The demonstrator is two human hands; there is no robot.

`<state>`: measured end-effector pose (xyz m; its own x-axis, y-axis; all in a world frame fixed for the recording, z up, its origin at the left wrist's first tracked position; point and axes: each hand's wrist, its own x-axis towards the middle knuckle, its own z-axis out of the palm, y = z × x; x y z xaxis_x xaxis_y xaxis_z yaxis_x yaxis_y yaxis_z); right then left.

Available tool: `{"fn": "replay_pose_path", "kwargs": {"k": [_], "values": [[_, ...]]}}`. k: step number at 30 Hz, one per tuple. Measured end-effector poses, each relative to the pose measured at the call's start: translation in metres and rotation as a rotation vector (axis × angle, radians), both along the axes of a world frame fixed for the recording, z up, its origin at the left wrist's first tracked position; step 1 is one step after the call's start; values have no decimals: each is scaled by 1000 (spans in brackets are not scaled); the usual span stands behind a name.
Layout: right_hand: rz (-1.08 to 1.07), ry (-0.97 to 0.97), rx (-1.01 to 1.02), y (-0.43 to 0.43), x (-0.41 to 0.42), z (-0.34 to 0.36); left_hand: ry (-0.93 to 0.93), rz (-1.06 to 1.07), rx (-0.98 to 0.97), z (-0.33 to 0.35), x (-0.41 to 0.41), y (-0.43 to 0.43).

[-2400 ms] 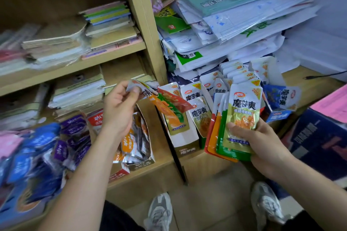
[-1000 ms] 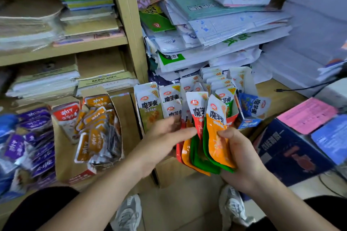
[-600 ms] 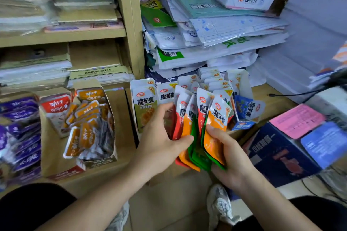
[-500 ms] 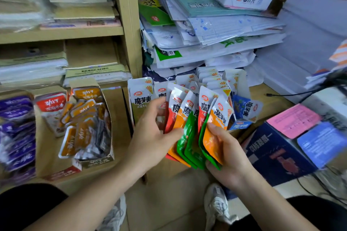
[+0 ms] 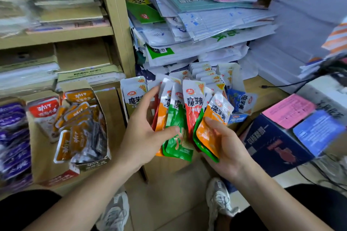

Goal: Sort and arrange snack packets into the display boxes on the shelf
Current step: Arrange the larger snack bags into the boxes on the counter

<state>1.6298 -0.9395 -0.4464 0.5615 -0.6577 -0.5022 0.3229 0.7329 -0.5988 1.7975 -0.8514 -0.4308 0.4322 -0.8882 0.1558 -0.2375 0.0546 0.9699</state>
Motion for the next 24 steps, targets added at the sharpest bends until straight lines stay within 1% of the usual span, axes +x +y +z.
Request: {"fn": "replay_pose_path", "kwargs": {"k": [4,9,17,20,24], "values": [[-67,34,-20,-5,-4,-3,16,18,-44,-3,0,-1],[-22,30,-103,1,1,-5,43,-35,-39,-7,-9,-4],[-58,118,-284,3,-3,-6,-241,-22,-21,-15,-9,-6],[-29,82,-311,7,-1,-5,-255,-39,4,-16,-11,-8],[12,39,-278,4,-2,0,-262,-3,23,-17,-10,-10]]}}
